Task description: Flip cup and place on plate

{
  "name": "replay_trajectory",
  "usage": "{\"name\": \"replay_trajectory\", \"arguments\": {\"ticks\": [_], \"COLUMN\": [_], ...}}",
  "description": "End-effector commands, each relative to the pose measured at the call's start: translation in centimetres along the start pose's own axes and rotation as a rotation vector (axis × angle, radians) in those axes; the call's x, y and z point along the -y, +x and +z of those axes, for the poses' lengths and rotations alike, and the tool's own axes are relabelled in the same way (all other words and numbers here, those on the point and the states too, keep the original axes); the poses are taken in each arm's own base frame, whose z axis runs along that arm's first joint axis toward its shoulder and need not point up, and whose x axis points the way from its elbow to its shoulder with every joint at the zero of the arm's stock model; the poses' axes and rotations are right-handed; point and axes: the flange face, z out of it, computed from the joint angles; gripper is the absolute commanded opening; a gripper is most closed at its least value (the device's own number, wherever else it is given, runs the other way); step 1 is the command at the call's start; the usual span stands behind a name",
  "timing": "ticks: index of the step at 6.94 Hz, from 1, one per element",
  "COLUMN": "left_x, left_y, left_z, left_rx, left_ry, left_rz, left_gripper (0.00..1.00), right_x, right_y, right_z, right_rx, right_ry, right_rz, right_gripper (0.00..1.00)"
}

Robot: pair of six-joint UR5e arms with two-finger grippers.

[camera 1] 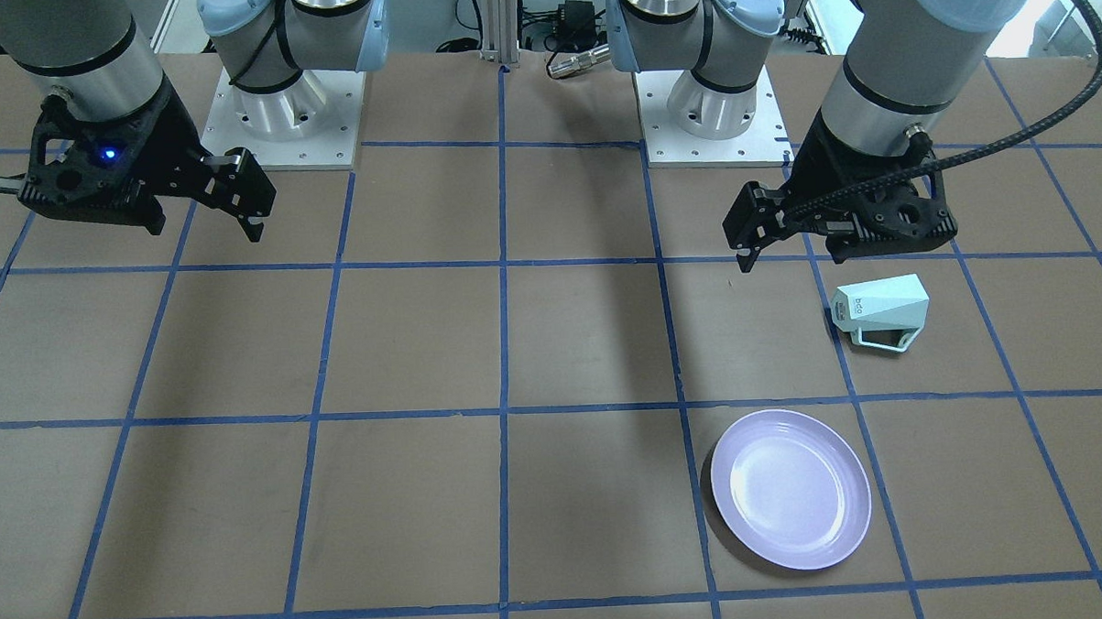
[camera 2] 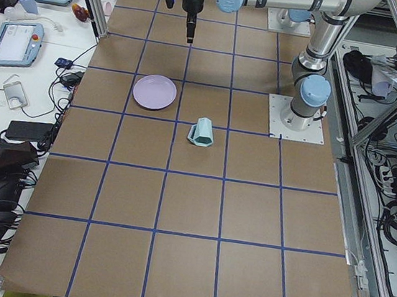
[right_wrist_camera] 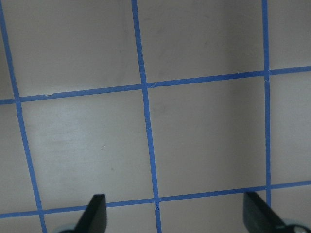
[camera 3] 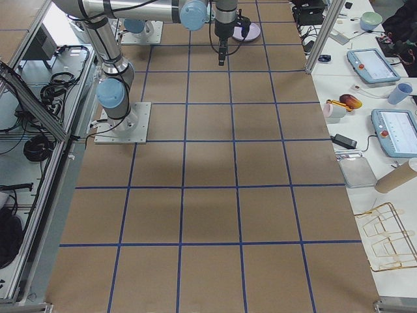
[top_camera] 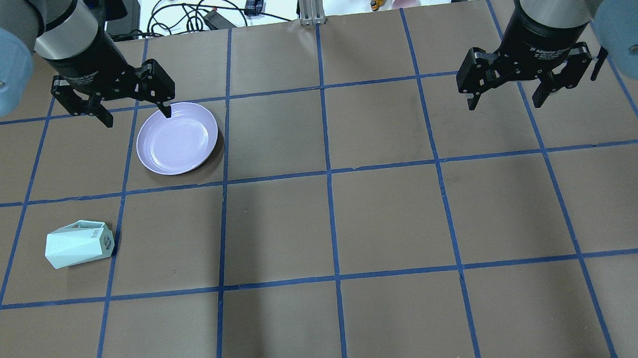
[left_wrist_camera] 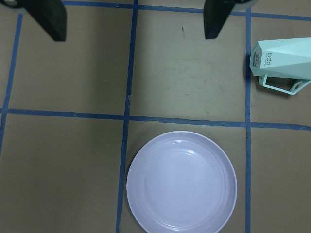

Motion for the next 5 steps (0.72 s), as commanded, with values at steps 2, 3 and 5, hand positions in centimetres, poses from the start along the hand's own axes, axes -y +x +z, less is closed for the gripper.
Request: {"name": "replay_trajectory", "arguments": {"ticks": [2,3,5], "left_x": [0.19,0.2,0.29], "left_y": [-0.83,-0.81,-0.66], "left_z": [0.01,0.0,0.42], "left_rx": [-0.004,-0.006,-0.004], "left_ry": [-0.002,-0.001,-0.011], "left_rz": [-0.016,-0.016,-0.021], "left_gripper": [1.0,1.0,1.0], "right_x": [0.0,0.0,0.0], "right_y": [0.0,-0.01,0.0], "right_z": [0.0,0.0,0.0], "right_rx": [0.0,0.001,0.0], "right_ry": [0.0,0.0,0.0], "right_rz": [0.0,0.0,0.0], "right_gripper": [1.0,1.0,1.0]}}
